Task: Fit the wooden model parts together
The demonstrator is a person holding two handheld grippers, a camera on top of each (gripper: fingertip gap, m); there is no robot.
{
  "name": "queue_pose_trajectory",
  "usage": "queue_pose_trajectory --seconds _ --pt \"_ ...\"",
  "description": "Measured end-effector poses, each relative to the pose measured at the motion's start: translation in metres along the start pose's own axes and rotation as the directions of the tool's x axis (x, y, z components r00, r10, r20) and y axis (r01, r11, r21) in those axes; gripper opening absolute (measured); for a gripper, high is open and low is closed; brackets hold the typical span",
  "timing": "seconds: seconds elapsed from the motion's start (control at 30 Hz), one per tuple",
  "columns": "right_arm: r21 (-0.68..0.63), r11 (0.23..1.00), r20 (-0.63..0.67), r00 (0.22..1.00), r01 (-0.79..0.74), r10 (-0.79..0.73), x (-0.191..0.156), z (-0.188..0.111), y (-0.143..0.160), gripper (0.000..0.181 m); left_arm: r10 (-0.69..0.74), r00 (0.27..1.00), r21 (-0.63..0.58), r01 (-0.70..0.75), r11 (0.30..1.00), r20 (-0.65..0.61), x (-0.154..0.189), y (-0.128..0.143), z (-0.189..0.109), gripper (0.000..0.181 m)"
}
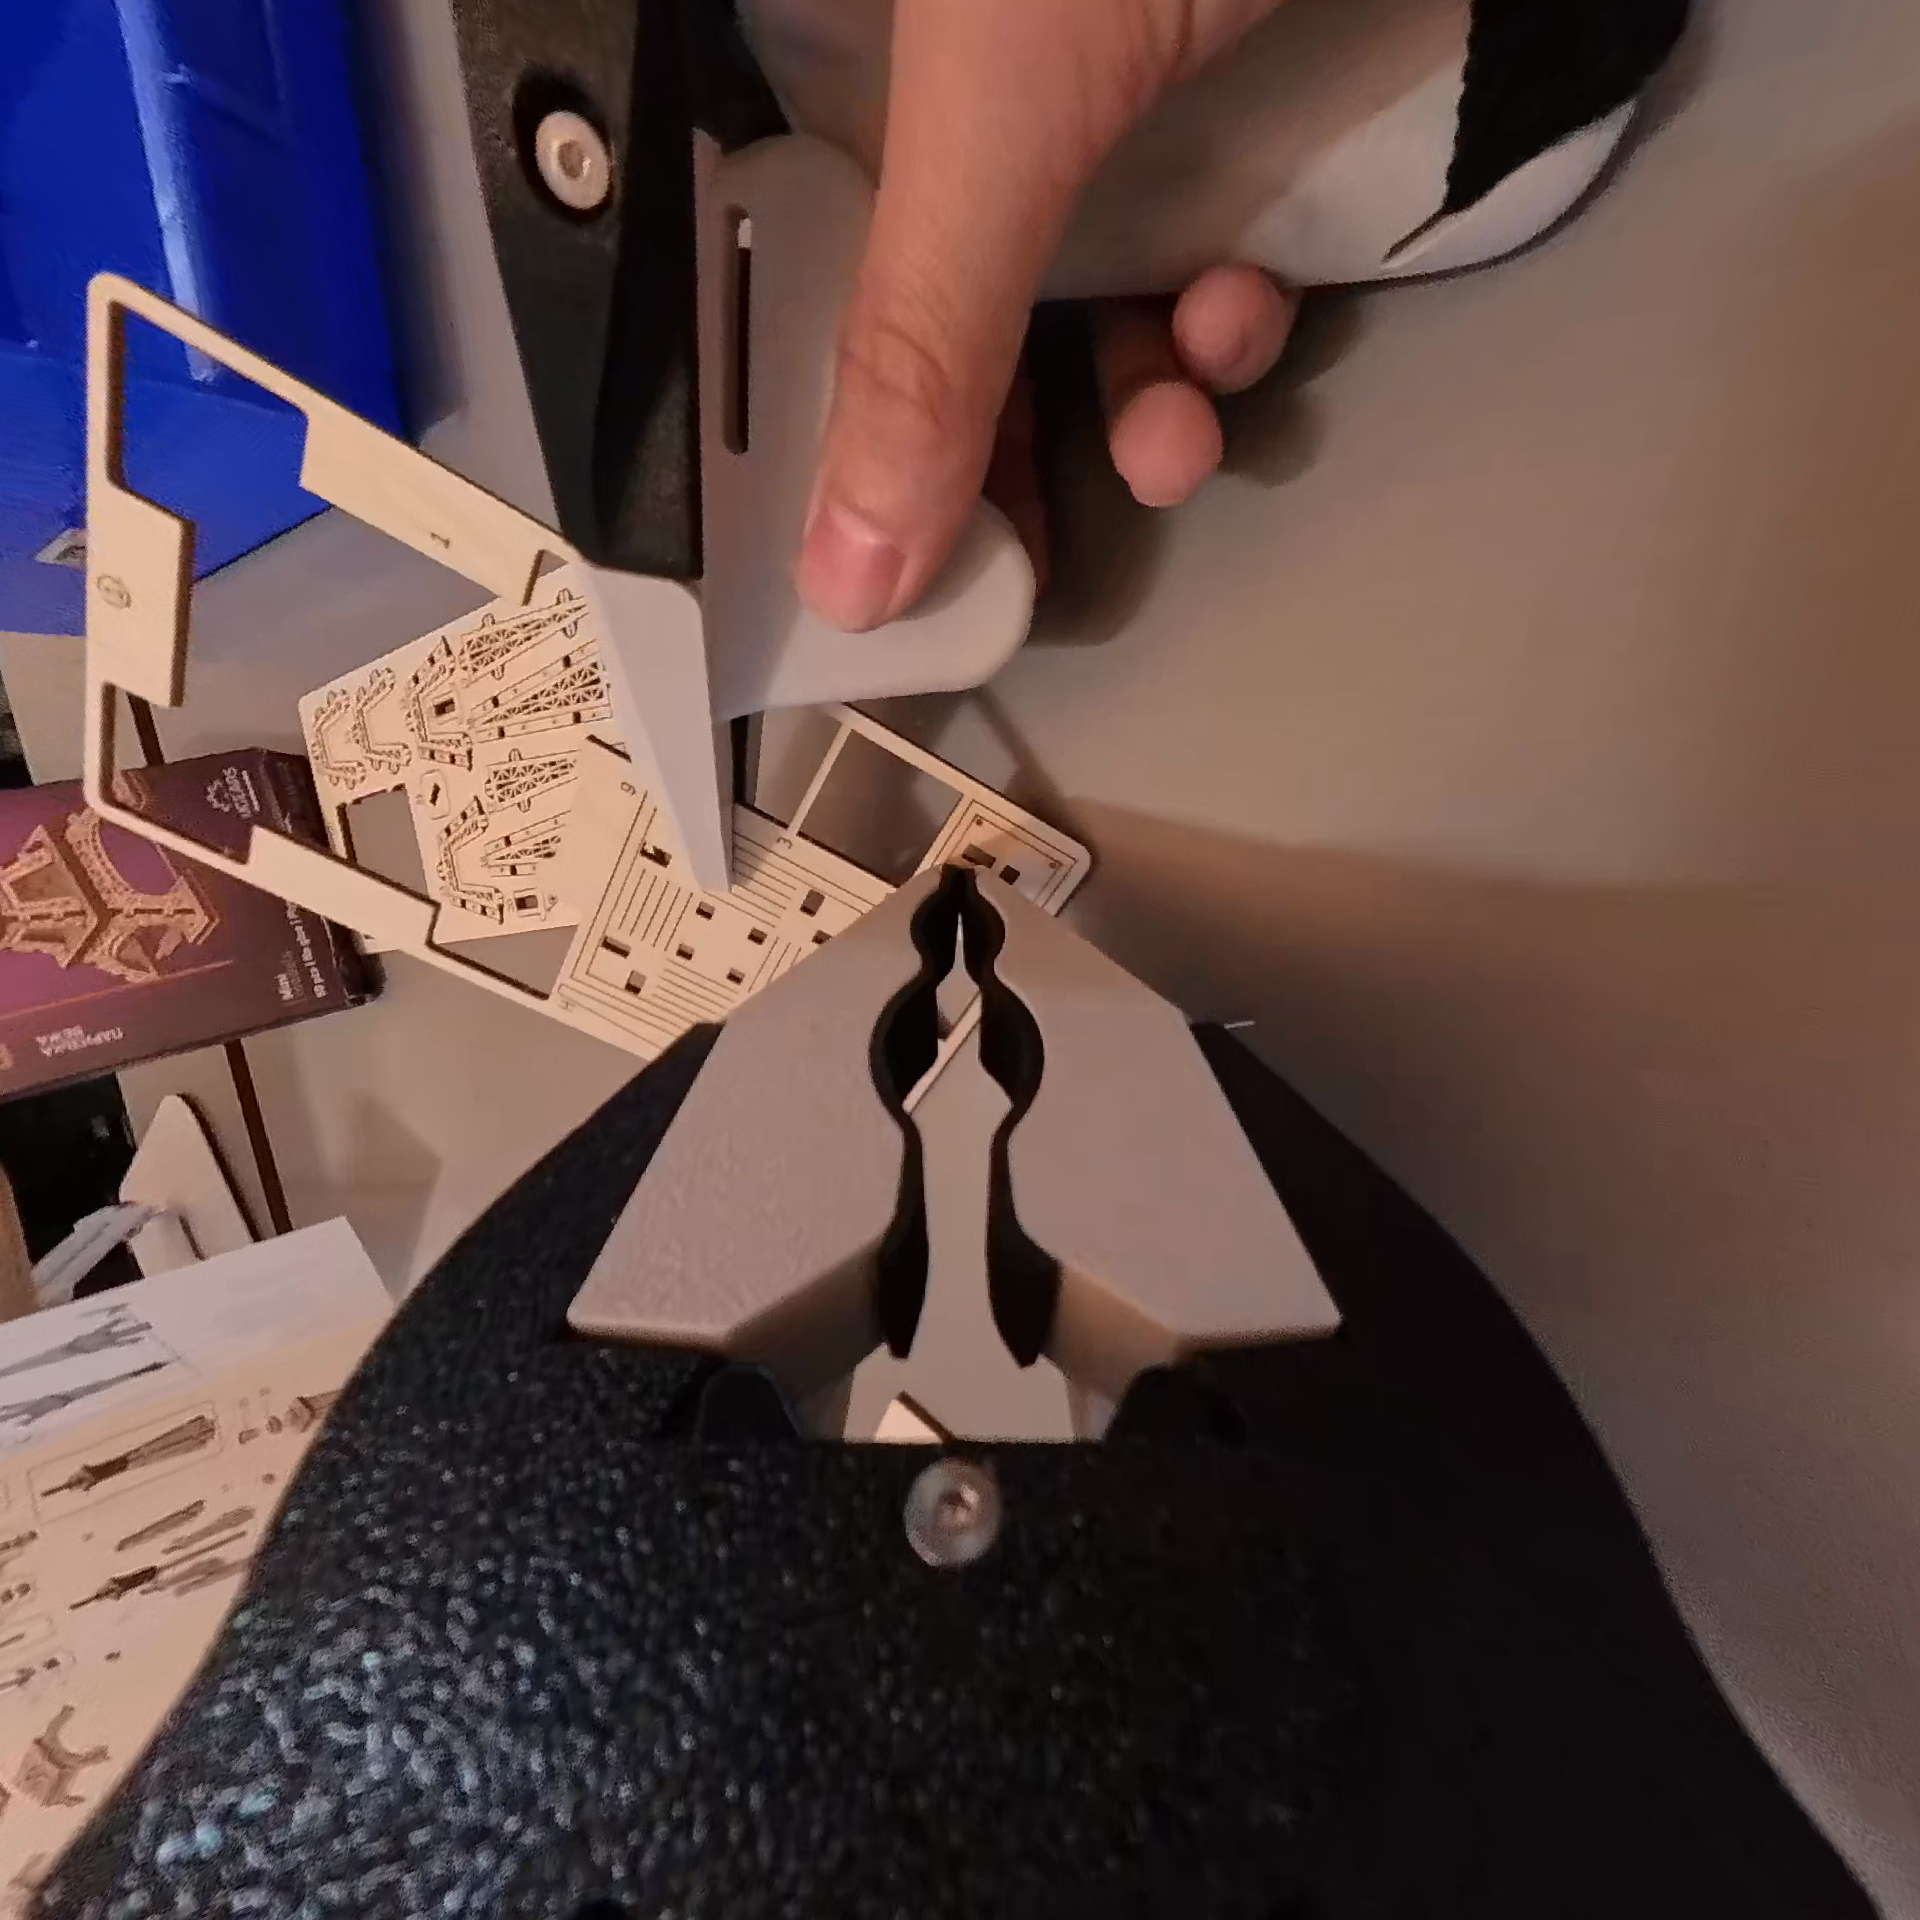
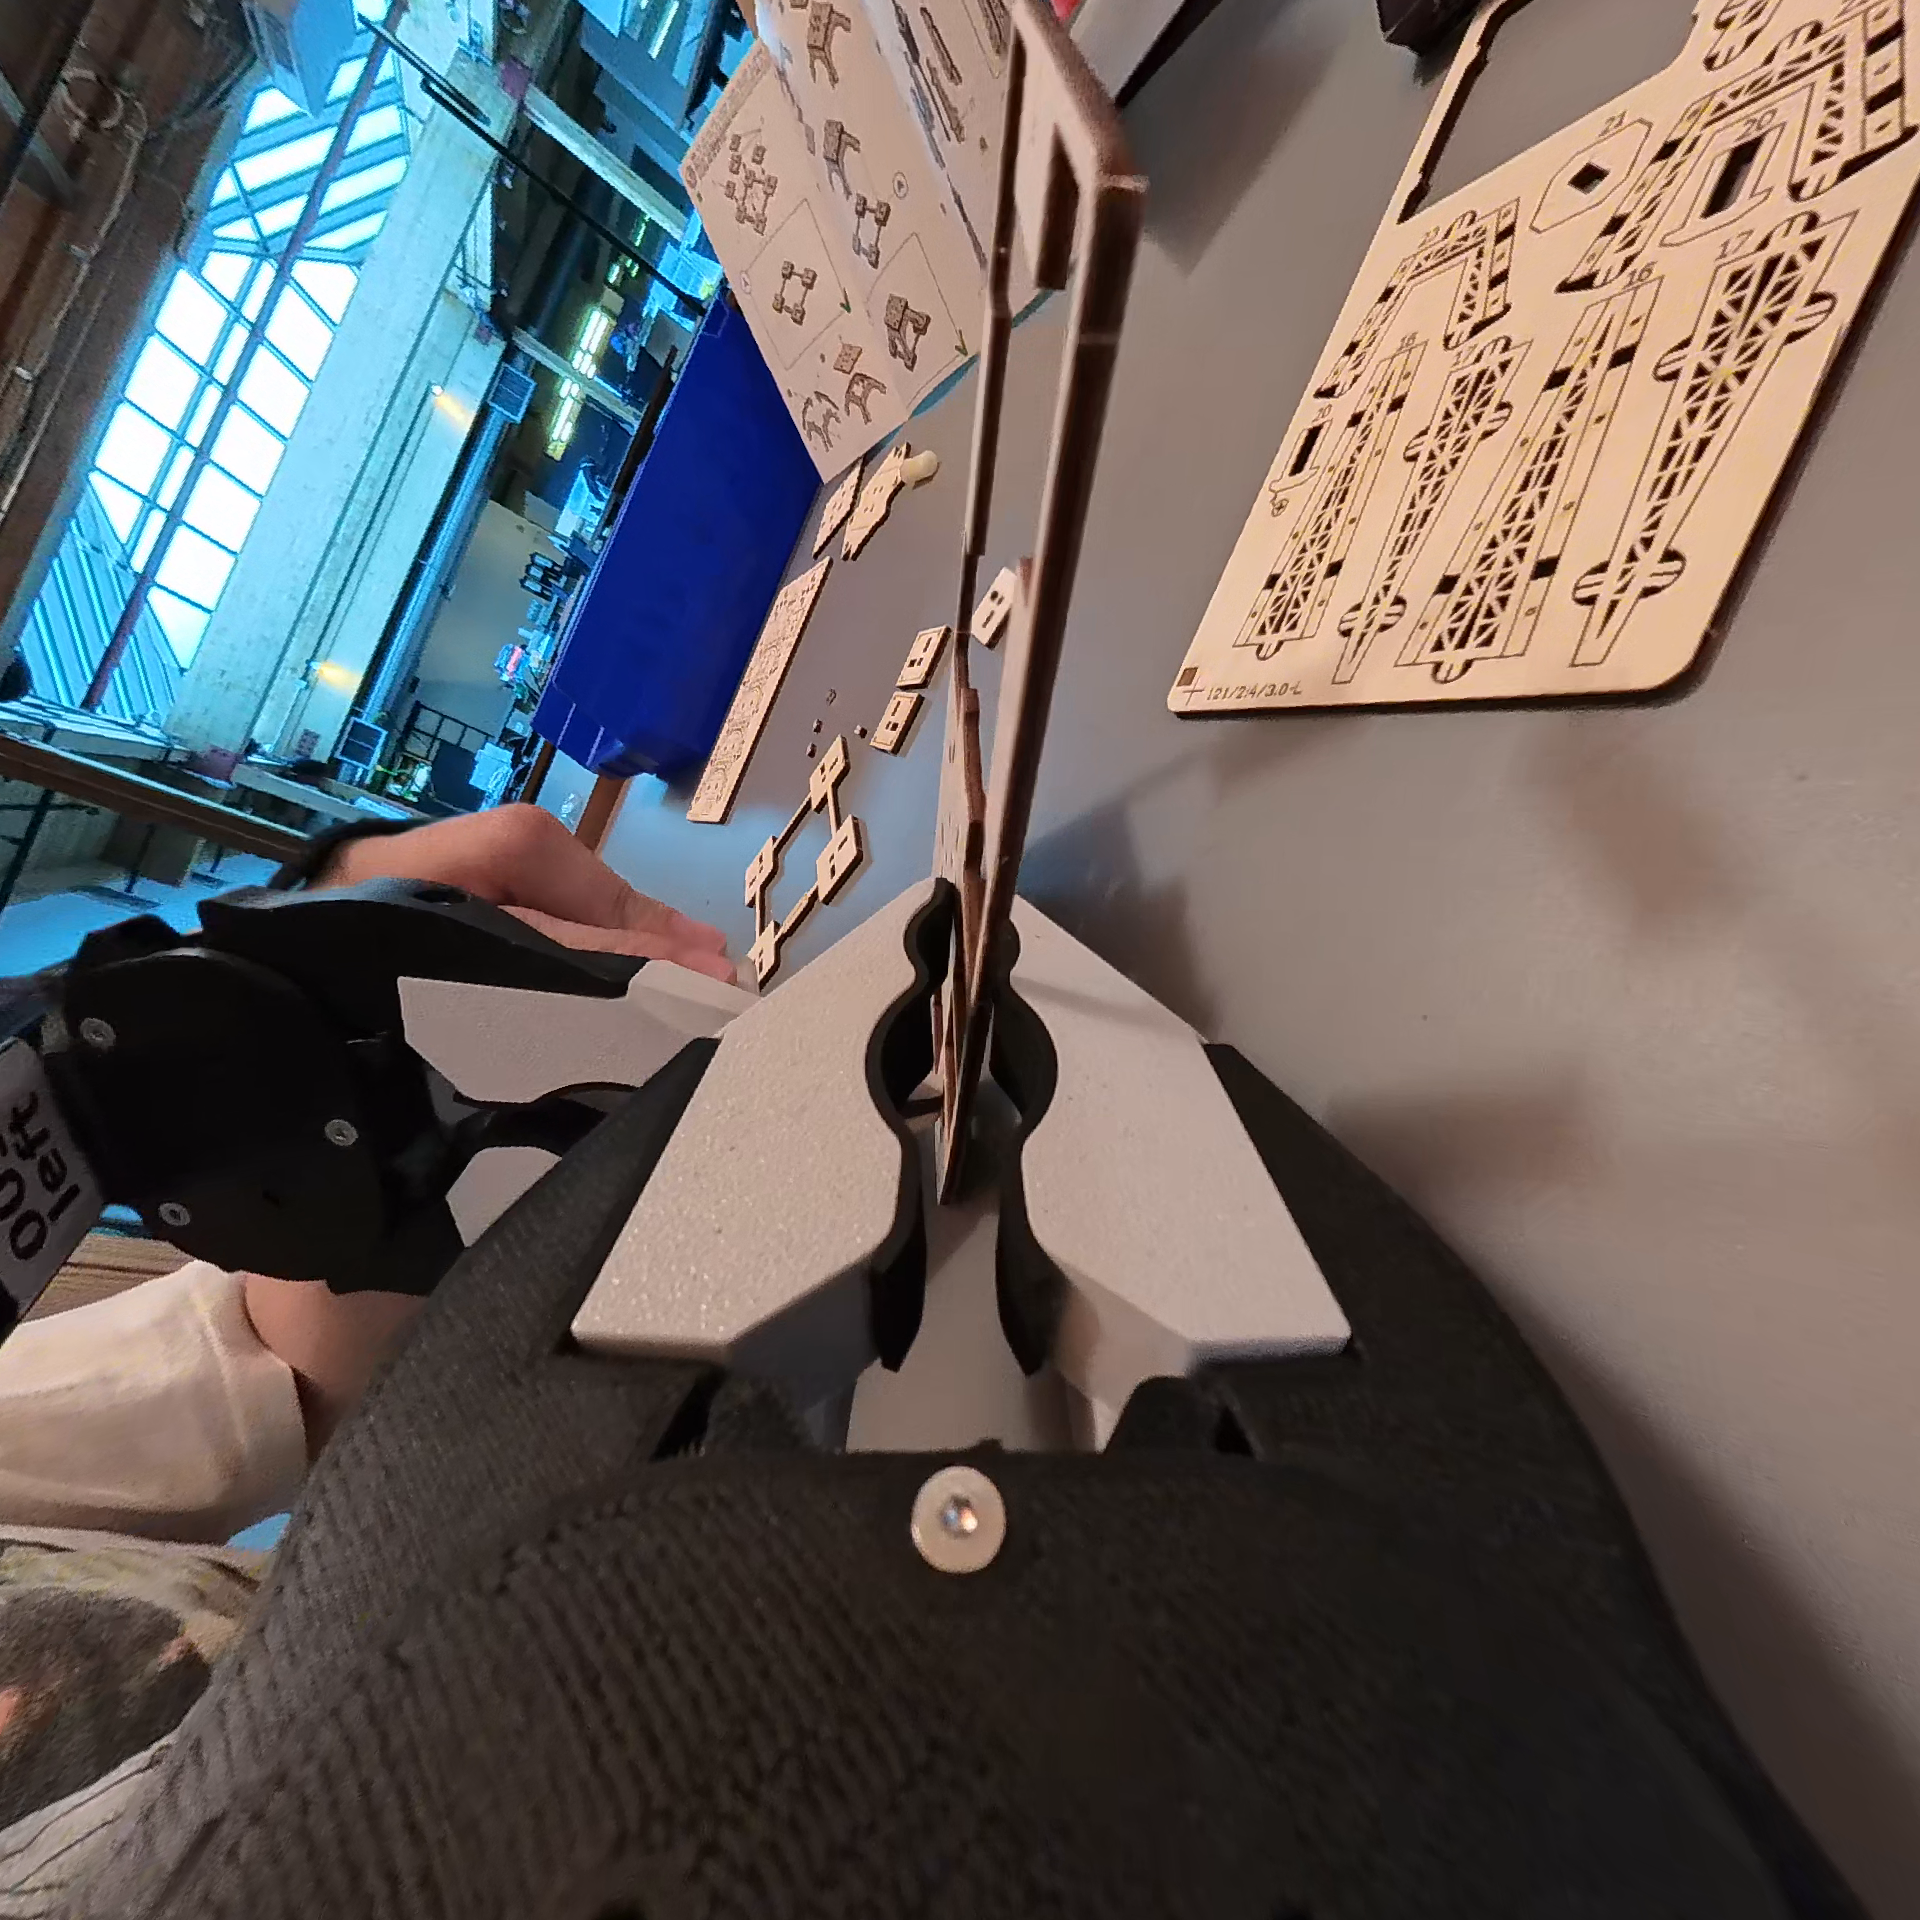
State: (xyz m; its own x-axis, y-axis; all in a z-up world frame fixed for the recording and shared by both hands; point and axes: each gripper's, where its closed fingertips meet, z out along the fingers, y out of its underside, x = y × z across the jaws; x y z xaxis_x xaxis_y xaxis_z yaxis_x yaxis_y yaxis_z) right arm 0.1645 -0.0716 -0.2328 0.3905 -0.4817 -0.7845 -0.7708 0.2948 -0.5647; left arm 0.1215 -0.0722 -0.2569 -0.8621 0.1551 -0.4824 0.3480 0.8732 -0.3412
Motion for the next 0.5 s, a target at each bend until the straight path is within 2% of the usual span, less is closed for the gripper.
queue_pose_trajectory --seconds 0.03,0.1,0.3,0.4,0.5 --pt "0.000 1.000 -0.001 1.000 -0.002 0.002 0.000 0.000 0.000 0.002 0.016 1.000 -0.007 -0.016 1.000 -0.006 0.000 0.000 0.000 0.000" --pt "0.000 1.000 -0.005 1.000 0.000 0.000 0.001 0.000 0.000 0.002 0.045 0.999 -0.021 -0.045 0.999 -0.010 0.000 0.000 0.000 0.000" --pt "0.000 1.000 -0.014 1.000 -0.002 0.002 0.002 0.001 0.000 0.003 0.004 0.999 0.005 -0.004 1.000 -0.051 -0.001 0.000 0.000 0.000" --pt "0.002 1.000 -0.002 1.000 0.003 -0.003 0.000 0.000 -0.001 0.002 0.005 1.000 0.079 -0.006 0.997 0.003 -0.001 0.000 -0.002 0.000" --pt "0.001 1.000 0.000 1.000 0.004 -0.004 0.000 0.000 0.000 0.002 -0.100 0.994 0.156 0.093 0.983 0.038 -0.005 -0.002 -0.012 0.000"
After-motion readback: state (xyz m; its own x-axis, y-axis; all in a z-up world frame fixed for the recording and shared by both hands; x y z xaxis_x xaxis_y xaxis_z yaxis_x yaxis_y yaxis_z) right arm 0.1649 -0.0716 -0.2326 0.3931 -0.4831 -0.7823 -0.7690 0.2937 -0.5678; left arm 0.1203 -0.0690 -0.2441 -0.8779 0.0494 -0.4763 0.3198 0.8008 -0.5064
